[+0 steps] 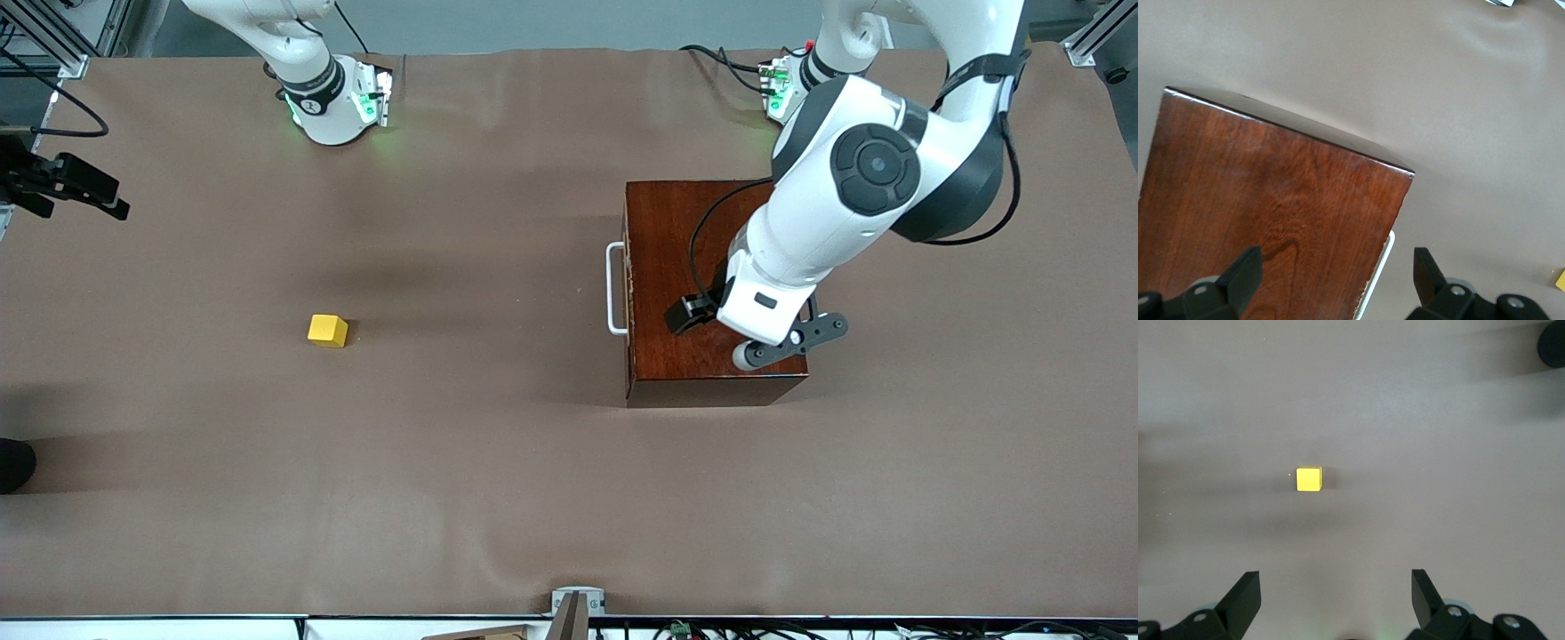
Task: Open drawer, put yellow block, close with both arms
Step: 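Reach the left gripper over the cabinet to the white drawer handle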
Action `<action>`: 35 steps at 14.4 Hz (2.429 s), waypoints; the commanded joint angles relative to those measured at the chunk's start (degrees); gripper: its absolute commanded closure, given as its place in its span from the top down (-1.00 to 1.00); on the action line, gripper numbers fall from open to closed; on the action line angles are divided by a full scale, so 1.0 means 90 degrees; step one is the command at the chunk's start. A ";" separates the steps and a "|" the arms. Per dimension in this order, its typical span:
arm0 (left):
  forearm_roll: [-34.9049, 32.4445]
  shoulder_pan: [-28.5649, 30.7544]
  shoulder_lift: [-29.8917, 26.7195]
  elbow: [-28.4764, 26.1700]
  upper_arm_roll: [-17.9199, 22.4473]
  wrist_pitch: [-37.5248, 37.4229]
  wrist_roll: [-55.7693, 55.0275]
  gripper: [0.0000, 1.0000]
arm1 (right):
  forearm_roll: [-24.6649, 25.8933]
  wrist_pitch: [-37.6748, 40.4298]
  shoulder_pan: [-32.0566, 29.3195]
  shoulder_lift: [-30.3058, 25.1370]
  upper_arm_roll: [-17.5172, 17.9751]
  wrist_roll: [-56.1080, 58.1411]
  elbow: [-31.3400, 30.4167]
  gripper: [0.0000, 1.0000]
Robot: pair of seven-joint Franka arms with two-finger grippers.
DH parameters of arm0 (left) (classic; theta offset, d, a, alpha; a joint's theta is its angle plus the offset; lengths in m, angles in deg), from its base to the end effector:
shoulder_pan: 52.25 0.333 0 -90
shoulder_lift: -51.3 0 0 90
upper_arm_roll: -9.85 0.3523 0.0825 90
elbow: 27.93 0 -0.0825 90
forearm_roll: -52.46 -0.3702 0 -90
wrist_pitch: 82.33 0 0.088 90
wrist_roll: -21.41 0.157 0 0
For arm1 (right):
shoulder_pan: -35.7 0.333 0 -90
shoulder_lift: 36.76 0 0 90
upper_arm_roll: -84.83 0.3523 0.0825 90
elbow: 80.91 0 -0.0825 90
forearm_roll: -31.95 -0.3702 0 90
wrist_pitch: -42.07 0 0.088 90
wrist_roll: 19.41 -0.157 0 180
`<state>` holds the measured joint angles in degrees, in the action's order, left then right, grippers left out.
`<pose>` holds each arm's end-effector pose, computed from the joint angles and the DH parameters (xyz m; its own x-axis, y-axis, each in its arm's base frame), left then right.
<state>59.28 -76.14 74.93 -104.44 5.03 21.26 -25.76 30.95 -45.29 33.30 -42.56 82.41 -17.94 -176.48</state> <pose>0.6052 -0.3378 0.4896 0.9372 0.3416 -0.0702 0.3484 -0.9260 0.1453 0.4961 -0.0401 0.6152 0.9975 -0.0572 -0.0416 -0.0582 -0.9980 -0.0228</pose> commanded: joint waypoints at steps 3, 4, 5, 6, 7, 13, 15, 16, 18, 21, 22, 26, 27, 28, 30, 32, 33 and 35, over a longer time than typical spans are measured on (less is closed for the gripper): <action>-0.0463 -0.0363 0.0216 0.0249 0.0067 0.0024 -0.0179 1.00 | 0.0014 0.0057 0.0002 -0.0010 0.0006 0.0062 0.0023 1.00; -0.0599 -0.0499 0.0255 0.0249 0.0077 0.0024 -0.0189 1.00 | 0.0014 0.0048 0.0002 -0.0010 0.0006 0.0062 0.0033 1.00; -0.0727 -0.0617 0.0323 0.0249 0.0077 0.0024 -0.0198 1.00 | 0.0014 0.0048 0.0002 -0.0010 0.0006 0.0062 0.0033 1.00; -0.0834 -0.0714 0.0401 0.0249 0.0077 0.0024 -0.0247 1.00 | 0.0014 0.0048 -0.0007 -0.0010 -0.0004 0.0062 0.0033 1.00; -0.0942 -0.0880 0.0547 0.0298 0.0086 0.0072 -0.0373 1.00 | 0.0014 0.0048 -0.0007 -0.0010 -0.0004 0.0062 0.0033 1.00; -0.1187 -0.1272 0.0939 0.0591 0.0135 0.0502 -0.0843 1.00 | 0.0014 0.0057 0.0002 -0.0010 0.0006 0.0062 0.0033 1.00; -0.1197 -0.1233 0.0909 0.0582 0.0145 0.0502 -0.0843 1.00 | 0.0014 0.0057 0.0002 -0.0010 0.0006 0.0062 0.0033 1.00; -0.1197 -0.1233 0.0909 0.0591 0.0145 0.0502 -0.0843 1.00 | 0.0014 0.0057 0.0002 -0.0010 0.0006 0.0062 0.0033 1.00; -0.1206 -0.1262 0.0948 0.0601 0.0184 0.0512 -0.0843 1.00 | 0.0014 0.0057 0.0012 -0.0010 0.0006 0.0062 0.0023 1.00; -0.1255 -0.1418 0.1017 0.0611 0.0233 0.0813 -0.0833 1.00 | 0.0014 0.0067 0.0012 -0.0010 0.0006 0.0062 0.0033 1.00; -0.1352 -0.1515 0.1065 0.0611 0.0233 0.0940 -0.0833 1.00 | 0.0014 0.0067 0.0012 -0.0010 0.0006 0.0052 0.0033 1.00; -0.1811 -0.2140 0.1309 0.0601 0.0320 0.0971 -0.0863 1.00 | 0.0004 0.0057 0.0003 -0.0010 0.0006 0.0062 0.0033 1.00; -0.1812 -0.2296 0.1397 0.0601 0.0398 0.0971 -0.0863 1.00 | 0.0014 0.0067 0.0002 -0.0010 0.0006 0.0062 0.0023 1.00; -0.1812 -0.2481 0.1494 0.0611 0.0515 0.0971 -0.0892 1.00 | 0.0014 0.0067 0.0002 -0.0010 0.0006 0.0062 0.0023 1.00; -0.1812 -0.2969 0.1709 0.0611 0.0924 0.0971 -0.0892 1.00 | 0.0014 0.0057 0.0002 -0.0010 0.0006 0.0062 0.0033 1.00; -0.1821 -0.3341 0.1788 0.0591 0.1179 0.0942 -0.0863 1.00 | 0.0014 0.0067 0.0002 -0.0010 0.0006 0.0062 0.0023 1.00; -0.1851 -0.3371 0.1817 0.0582 0.1180 0.0864 -0.0834 1.00 | 0.0014 0.0067 0.0012 -0.0010 0.0006 0.0062 0.0023 1.00; -0.1861 -0.3372 0.1885 0.0572 0.1180 0.0640 -0.0736 1.00 | 0.0004 0.0057 0.0003 -0.0010 0.0006 0.0062 0.0023 1.00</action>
<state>44.20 -106.13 91.09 -100.38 14.80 29.29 -32.93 30.95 -45.16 33.32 -42.53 82.45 -17.87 -176.49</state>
